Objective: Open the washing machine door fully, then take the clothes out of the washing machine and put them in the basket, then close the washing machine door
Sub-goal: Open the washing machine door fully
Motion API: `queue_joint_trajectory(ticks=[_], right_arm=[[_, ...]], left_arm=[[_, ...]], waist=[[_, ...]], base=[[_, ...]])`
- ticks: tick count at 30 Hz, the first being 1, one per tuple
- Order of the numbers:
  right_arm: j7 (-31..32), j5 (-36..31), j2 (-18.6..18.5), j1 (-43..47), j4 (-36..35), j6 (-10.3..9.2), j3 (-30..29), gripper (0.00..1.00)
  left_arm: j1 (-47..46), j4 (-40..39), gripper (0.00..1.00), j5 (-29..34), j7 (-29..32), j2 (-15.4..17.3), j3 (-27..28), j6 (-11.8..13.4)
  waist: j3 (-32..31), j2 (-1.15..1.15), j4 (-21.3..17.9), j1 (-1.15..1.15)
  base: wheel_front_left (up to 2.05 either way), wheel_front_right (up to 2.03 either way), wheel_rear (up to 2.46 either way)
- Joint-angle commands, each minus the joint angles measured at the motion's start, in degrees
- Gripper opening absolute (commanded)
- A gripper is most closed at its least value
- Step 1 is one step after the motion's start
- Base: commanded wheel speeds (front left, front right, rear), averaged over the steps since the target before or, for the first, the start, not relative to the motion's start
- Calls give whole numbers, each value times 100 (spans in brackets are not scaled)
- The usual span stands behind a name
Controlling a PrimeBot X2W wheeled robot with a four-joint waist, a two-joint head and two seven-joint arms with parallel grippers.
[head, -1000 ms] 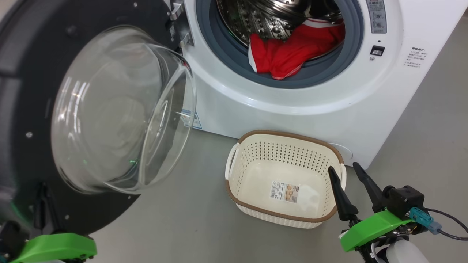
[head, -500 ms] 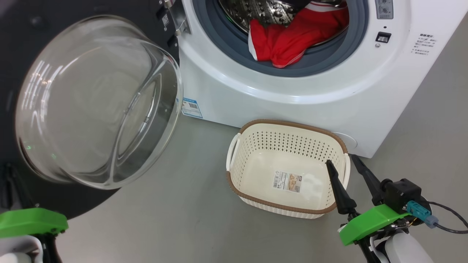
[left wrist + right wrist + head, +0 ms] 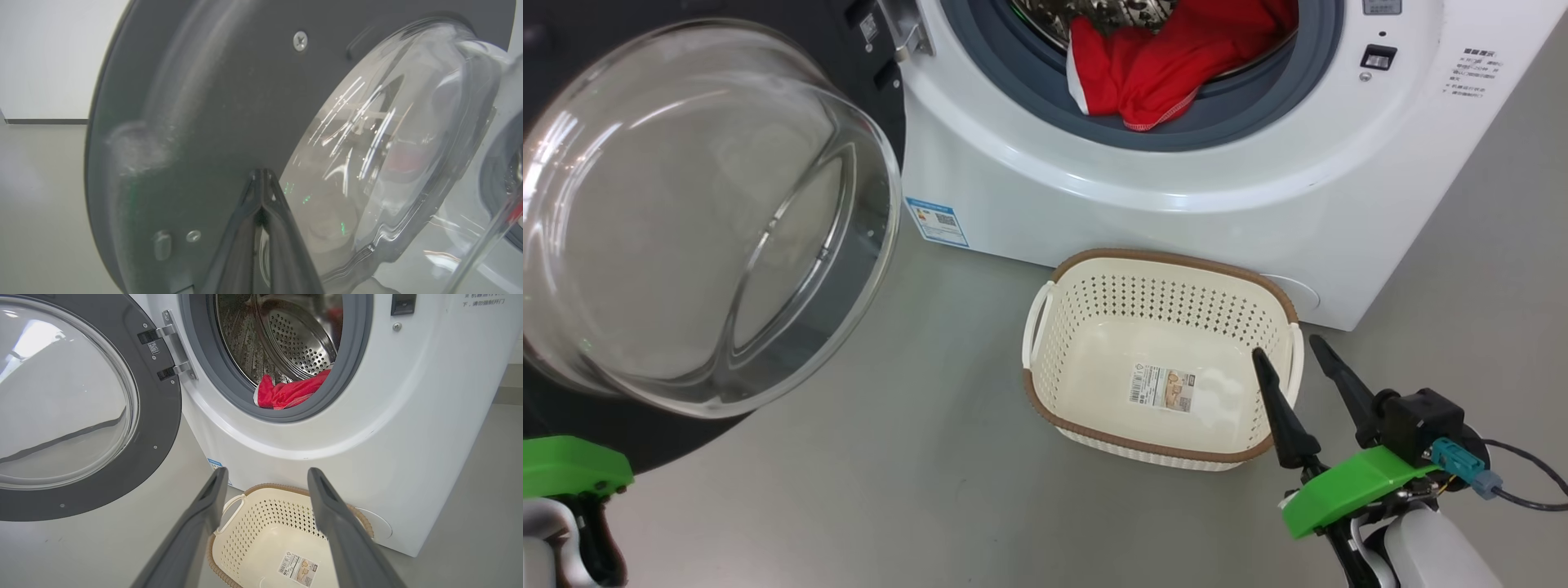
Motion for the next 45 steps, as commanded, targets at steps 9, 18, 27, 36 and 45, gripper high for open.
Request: queue_joint_trajectory(ticks=[9,18,27,36,45], right_arm=[[-52,-35,-12,-229,-86,36,143,100],[-52,2,34,-196,-63,36,144,100],[-52,78,80,-75,-164,36,17,100],[-52,233,91,32,-324,36,-83,100],[-52,278,92,110,-501,36,-191,100]], left_arm=[[-296,131,0,404,-44,203,501,-113],[-136,-511,72,577,-44,-22,713,-251],[176,-1704,100,804,-31,-275,573,-372],[362,-2397,100,724,46,-441,-22,-862],[567,-2425,100,733,4,-516,-510,-1233]], waist=[[-36,0,-67,0],[-233,0,-122,0],[-554,0,-306,0],[-785,0,-758,0],[-922,0,-1364,0]], base=[[0,0,0],[0,0,0],[0,0,0],[0,0,0],[0,0,0]])
